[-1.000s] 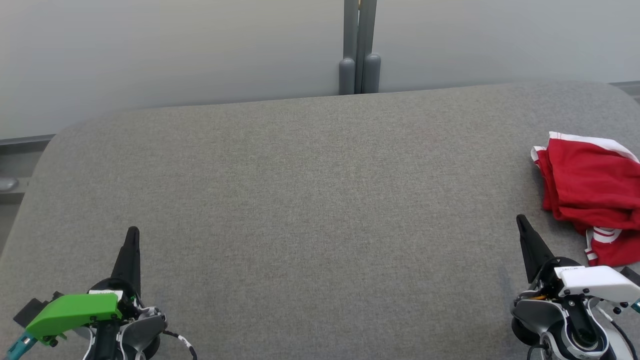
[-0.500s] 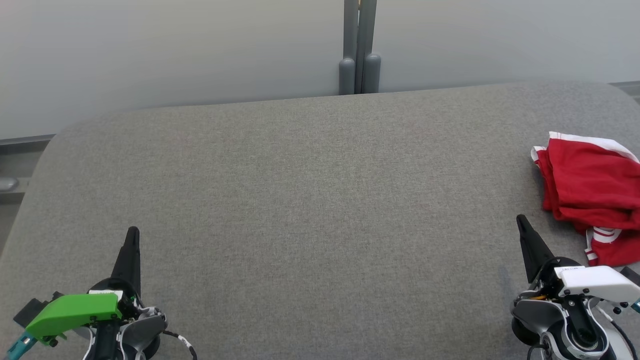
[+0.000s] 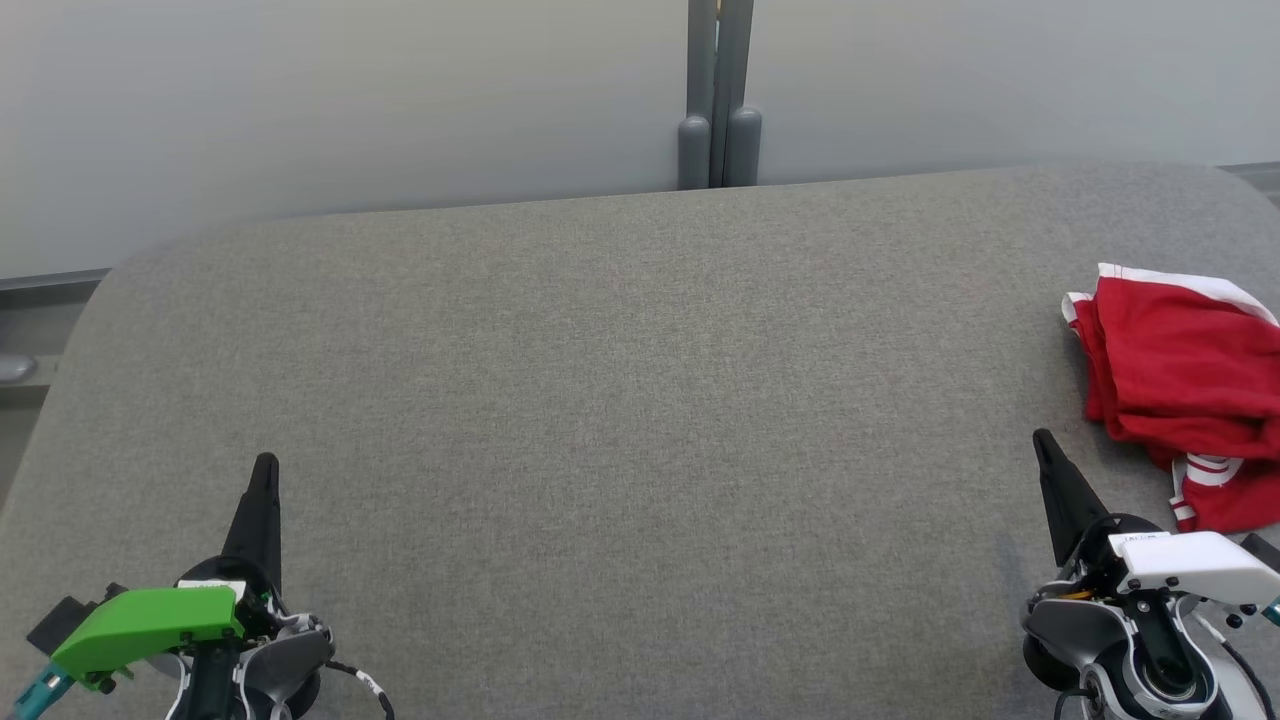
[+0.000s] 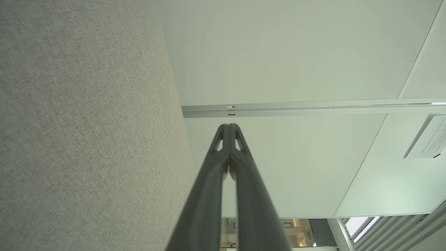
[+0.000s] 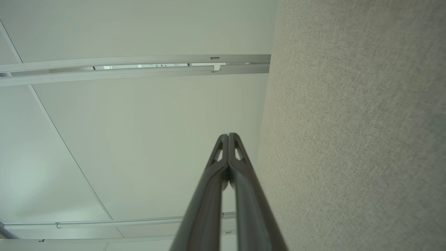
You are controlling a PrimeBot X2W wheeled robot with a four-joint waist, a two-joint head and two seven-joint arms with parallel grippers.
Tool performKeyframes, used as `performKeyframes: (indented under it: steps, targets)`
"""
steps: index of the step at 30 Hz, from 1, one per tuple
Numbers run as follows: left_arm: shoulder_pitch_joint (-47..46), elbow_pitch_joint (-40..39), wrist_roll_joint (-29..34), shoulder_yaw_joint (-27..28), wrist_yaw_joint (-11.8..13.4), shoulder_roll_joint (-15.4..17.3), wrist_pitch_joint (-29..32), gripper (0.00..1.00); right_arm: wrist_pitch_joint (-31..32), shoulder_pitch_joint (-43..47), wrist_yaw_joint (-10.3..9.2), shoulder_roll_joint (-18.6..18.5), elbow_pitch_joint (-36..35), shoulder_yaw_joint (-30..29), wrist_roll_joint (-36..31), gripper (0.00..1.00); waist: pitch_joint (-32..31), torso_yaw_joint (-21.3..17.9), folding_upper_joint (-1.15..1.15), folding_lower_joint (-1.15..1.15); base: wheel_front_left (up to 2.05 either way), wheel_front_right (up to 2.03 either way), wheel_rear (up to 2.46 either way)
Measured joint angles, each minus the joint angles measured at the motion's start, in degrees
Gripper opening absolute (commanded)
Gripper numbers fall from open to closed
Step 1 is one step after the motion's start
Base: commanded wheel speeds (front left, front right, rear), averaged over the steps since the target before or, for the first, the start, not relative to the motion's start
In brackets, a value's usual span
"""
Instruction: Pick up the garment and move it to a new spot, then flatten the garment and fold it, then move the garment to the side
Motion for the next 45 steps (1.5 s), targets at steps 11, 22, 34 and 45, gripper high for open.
performKeyframes:
  steps: [11,22,34,45]
  targets:
    - [0.00,0.00,0.00,0.00,0.00,0.00,0.00,0.00,0.00,0.00,0.00,0.00,-0.01,0.00,0.00,0.00,0.00,0.00,0.00,0.00,0.00,0.00,0.00]
    - [0.00,0.00,0.00,0.00,0.00,0.00,0.00,0.00,0.00,-0.01,0.00,0.00,-0.01,0.00,0.00,0.00,0.00,0.00,0.00,0.00,0.00,0.00,0.00]
    - [0.00,0.00,0.00,0.00,0.00,0.00,0.00,0.00,0.00,-0.01,0.00,0.00,-0.01,0.00,0.00,0.00,0.00,0.00,0.00,0.00,0.00,0.00,0.00]
    - [0.00,0.00,0.00,0.00,0.00,0.00,0.00,0.00,0.00,-0.01,0.00,0.00,-0.01,0.00,0.00,0.00,0.00,0.00,0.00,0.00,0.00,0.00,0.00]
